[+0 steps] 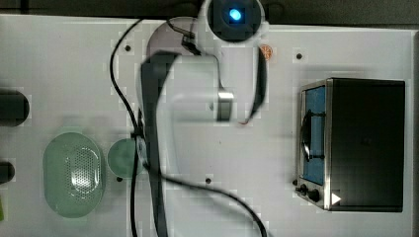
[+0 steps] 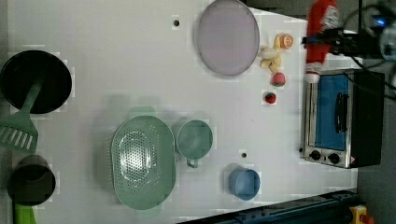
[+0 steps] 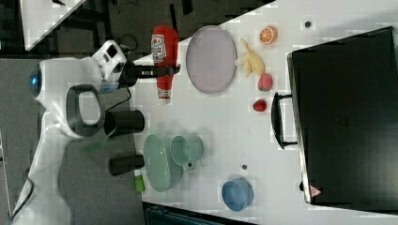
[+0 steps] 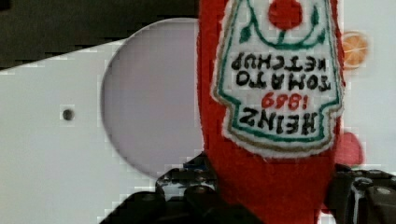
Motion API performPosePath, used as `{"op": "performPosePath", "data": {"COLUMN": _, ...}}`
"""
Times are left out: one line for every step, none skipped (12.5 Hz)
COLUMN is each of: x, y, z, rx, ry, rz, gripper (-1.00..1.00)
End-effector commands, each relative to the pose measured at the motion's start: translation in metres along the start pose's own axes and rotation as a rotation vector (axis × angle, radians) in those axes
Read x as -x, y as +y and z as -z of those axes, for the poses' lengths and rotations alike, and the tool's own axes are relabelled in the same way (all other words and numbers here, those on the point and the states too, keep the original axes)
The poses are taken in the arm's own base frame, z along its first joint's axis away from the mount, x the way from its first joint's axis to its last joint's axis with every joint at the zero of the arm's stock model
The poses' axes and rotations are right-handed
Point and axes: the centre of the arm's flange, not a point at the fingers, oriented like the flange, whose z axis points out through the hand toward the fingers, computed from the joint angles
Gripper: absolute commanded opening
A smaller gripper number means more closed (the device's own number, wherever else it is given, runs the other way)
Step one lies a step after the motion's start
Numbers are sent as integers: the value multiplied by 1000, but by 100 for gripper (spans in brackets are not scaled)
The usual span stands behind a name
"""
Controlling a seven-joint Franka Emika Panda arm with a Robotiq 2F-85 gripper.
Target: Pick ketchup from plate and place it on table.
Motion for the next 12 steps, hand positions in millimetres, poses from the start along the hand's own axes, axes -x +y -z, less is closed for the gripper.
{"op": "performPosePath", "data": {"x": 38, "y": 33, "z": -43, "rx": 34, "ry": -99, "rz": -46, "gripper": 21}}
{"op": "performPosePath", "data": {"x": 52, "y": 39, "z": -45, "rx": 42, "ry": -100, "rz": -54, "gripper": 21}}
{"op": "performPosePath", "data": {"x": 65, "y": 46, "z": -50, "rx": 50, "ry": -104, "rz": -62, "gripper": 21}}
{"op": "performPosePath", "data": {"x": 80, "y": 55, "z": -58, "rx": 60, "ry": -122, "rz": -72, "gripper": 21}}
{"op": "performPosePath", "data": {"x": 96, "y": 63, "z": -70, "rx": 69, "ry": -144, "rz": -80, "gripper": 21}}
{"op": "performPosePath", "data": {"x": 110, "y": 70, "z": -84, "rx": 74, "ry": -154, "rz": -87, "gripper": 21}}
{"op": "performPosePath", "data": {"x": 122, "y": 75, "z": -99, "rx": 76, "ry": -157, "rz": -92, "gripper": 21}}
{"op": "performPosePath", "data": {"x": 135, "y": 80, "z": -115, "rx": 76, "ry": -156, "rz": -95, "gripper": 21}}
{"op": "performPosePath", "data": {"x": 148, "y": 84, "z": -131, "rx": 77, "ry": -159, "rz": -97, "gripper": 21}}
{"op": "performPosePath", "data": {"x": 159, "y": 85, "z": -145, "rx": 78, "ry": -169, "rz": -96, "gripper": 21}}
{"op": "performPosePath", "data": {"x": 167, "y": 87, "z": -158, "rx": 80, "ry": -187, "rz": -96, "gripper": 21}}
{"op": "performPosePath", "data": {"x": 172, "y": 89, "z": -172, "rx": 83, "ry": -212, "rz": -97, "gripper": 21}}
